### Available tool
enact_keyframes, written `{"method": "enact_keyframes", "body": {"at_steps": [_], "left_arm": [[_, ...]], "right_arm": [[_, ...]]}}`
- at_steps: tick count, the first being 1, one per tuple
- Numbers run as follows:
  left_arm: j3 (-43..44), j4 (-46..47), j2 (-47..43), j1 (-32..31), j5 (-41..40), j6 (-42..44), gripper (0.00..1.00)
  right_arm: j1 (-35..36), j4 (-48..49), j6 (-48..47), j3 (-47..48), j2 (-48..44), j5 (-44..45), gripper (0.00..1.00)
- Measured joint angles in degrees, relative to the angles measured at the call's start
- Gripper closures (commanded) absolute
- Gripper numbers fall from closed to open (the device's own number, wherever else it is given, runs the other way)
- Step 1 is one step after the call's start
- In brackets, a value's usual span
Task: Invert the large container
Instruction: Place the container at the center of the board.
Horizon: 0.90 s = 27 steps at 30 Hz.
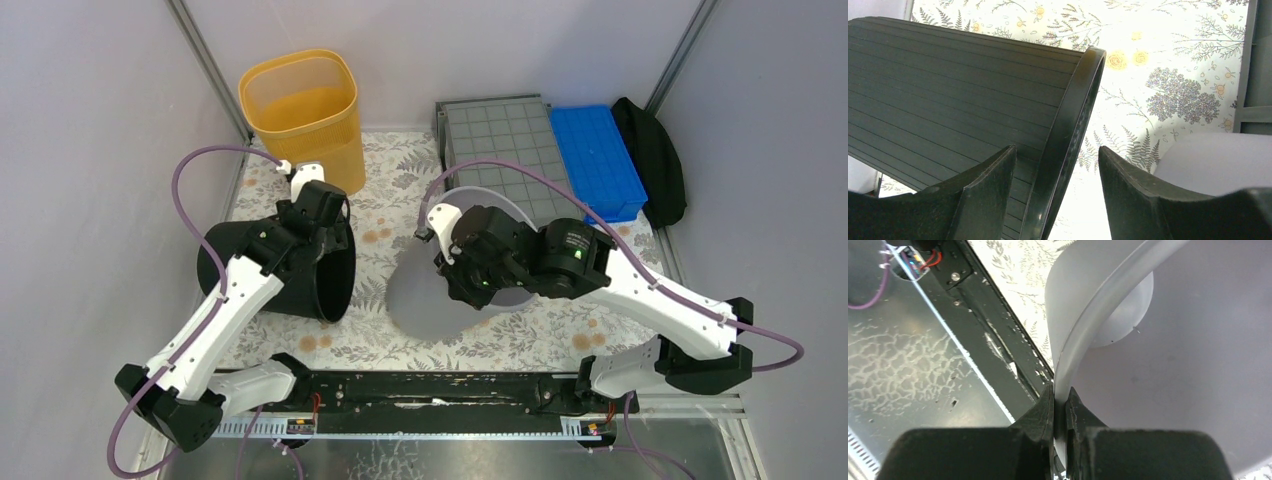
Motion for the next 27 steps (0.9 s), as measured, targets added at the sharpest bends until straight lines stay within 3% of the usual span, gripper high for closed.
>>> {"method": "enact_keyframes", "body": {"at_steps": [10,16,27], "left_arm": [[-0.37,1.49,0.44,0.13,0.02,0.52,0.32],[-0.55,1.97,0.44,0.42,0.02,0.74,0.32],[-1.55,3.67,0.42,1.66,0.39,1.64,0.3]], "right_arm": [[3.13,-2.73,1.44,1.11,2.4,7.63,1.0],[3.8,-2.58,1.51,3.3,6.69,7.61,0.85],[3.96,-3.17,1.27,4.96,11.89,4.0,0.47]]}}
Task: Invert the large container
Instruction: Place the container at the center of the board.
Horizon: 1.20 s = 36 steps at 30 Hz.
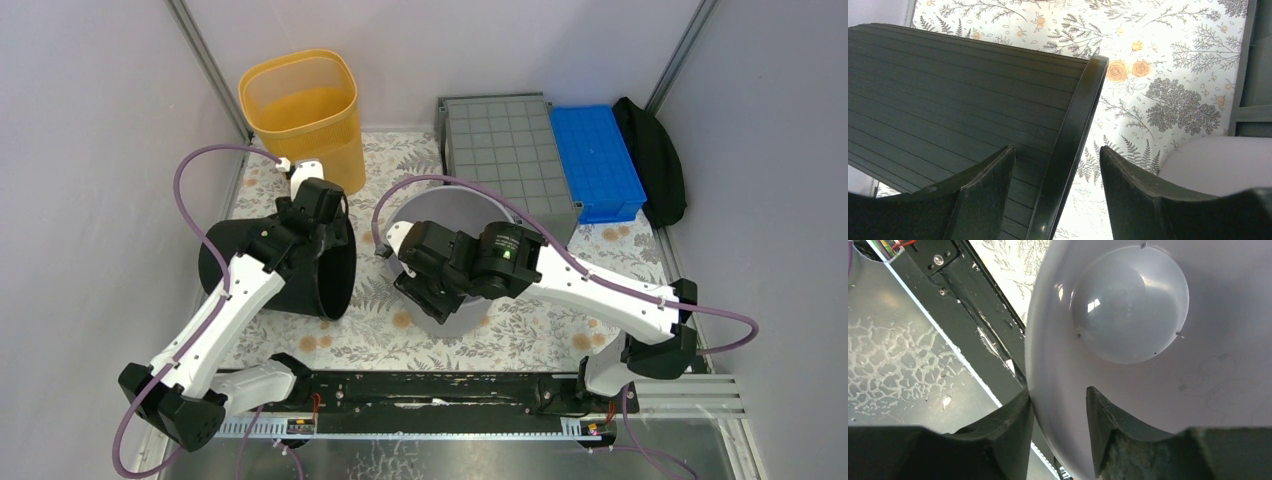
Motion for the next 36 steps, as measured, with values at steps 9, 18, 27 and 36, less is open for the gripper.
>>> {"method": "enact_keyframes", "body": {"at_steps": [9,18,27,36], "left_arm": [[-0.2,1.73,0.02,1.25,1.53,1.03,0.26],[-0.07,1.66,2.82,1.6,0.04,2.78,0.3],[0.02,1.38,5.73,1.49,-6.27,3.78,0.68],[5.57,-4.33,9.6,1.62,-8.87,4.76,0.84]], "right_arm": [[0.0,-1.49,0.26,2.73,1.29,0.0,0.39],[0.0,-0.33,0.28,3.8,0.87,-0.04,0.38],[0.0,2.45,0.2,-0.55,-2.99,-0.24,0.36],[0.0,4.83,0.17,-4.11,-5.86,-1.01,0.36]]}}
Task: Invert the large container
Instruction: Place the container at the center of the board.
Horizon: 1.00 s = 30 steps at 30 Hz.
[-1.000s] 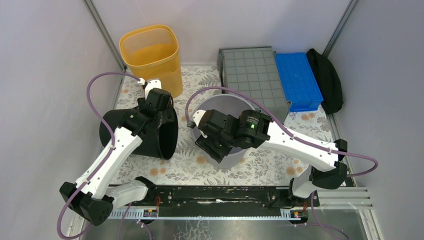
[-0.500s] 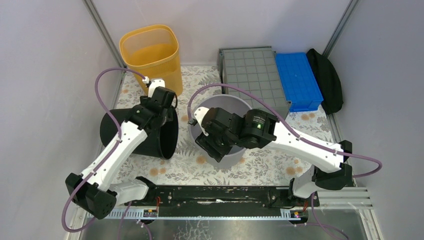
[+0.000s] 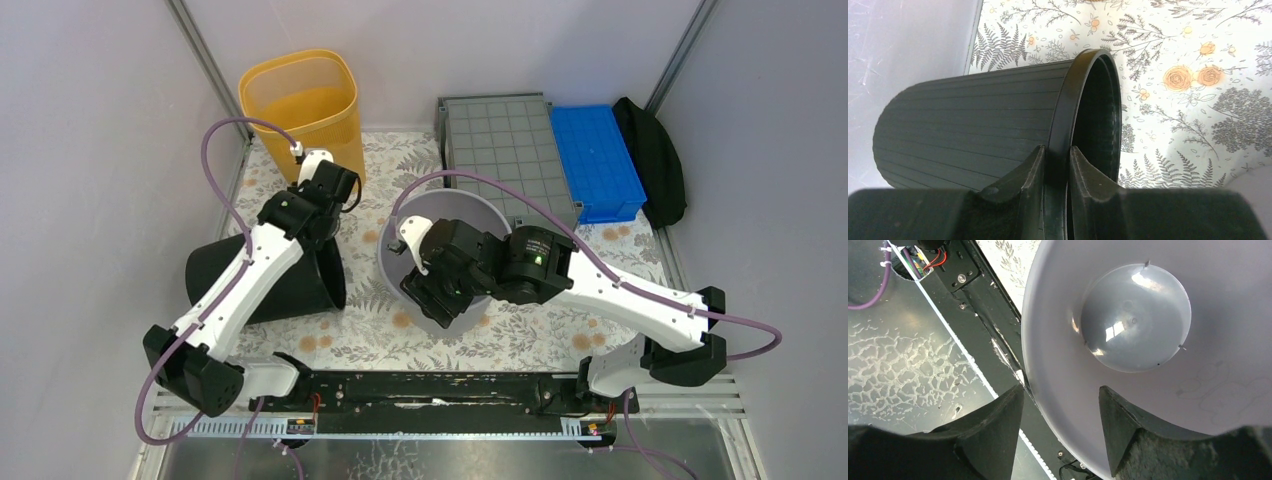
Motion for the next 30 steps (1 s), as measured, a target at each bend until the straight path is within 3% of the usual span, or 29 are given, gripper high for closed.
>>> {"method": "enact_keyframes", "body": {"at_steps": [18,24,30], "left_arm": [[24.5,-5.81,3.52,0.79,7.67,-1.86,0.83],[25.42,-5.51,3.08,4.52,8.83,-1.84,0.82],[17.75,0.28,-2.05,12.83,12.74,-1.57,0.82]], "right_arm": [[0.0,0.87,0.02,-0.94,-2.71,-0.13,0.37],[0.0,0.85,0.02,-0.94,-2.71,-0.11,0.37],[0.0,0.85,0.02,-0.92,-2.71,-0.11,0.35]]}}
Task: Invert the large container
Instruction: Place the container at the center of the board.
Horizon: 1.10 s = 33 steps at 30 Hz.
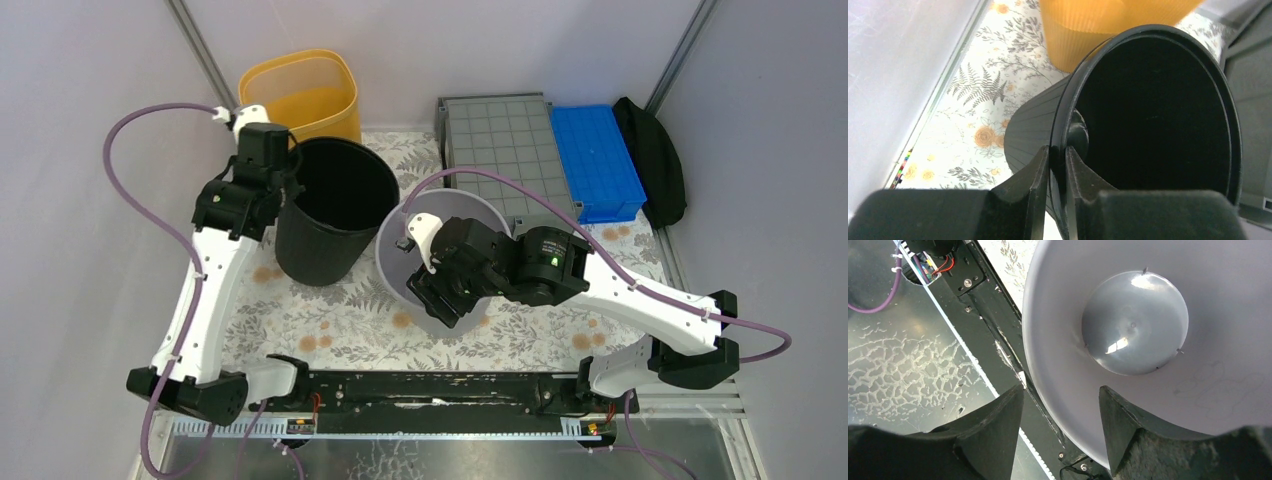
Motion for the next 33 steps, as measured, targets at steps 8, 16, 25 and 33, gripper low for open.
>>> {"method": "enact_keyframes", "body": {"at_steps": [8,16,25,33], "left_arm": [[-8.66,5.55,-5.16,7.8,2.51,0.48,0.68],[-16.26,7.04,-5.49,10.91,5.57,0.7,0.58],[-22.23,10.54,-6.75,11.19,6.6,0.61,0.62],[-22.53,15.98,-3.87,11.21,6.58,-0.59,0.65]], "right_arm": [[0.0,0.0,-0.02,0.11,0.22,-0.02,0.33],[0.0,0.0,0.0,1.01,1.62,-0.04,0.31],[0.0,0.0,0.0,1.44,2.93,-0.09,0.29],[0.0,-0.04,0.04,3.17,3.91,-0.07,0.2]]}}
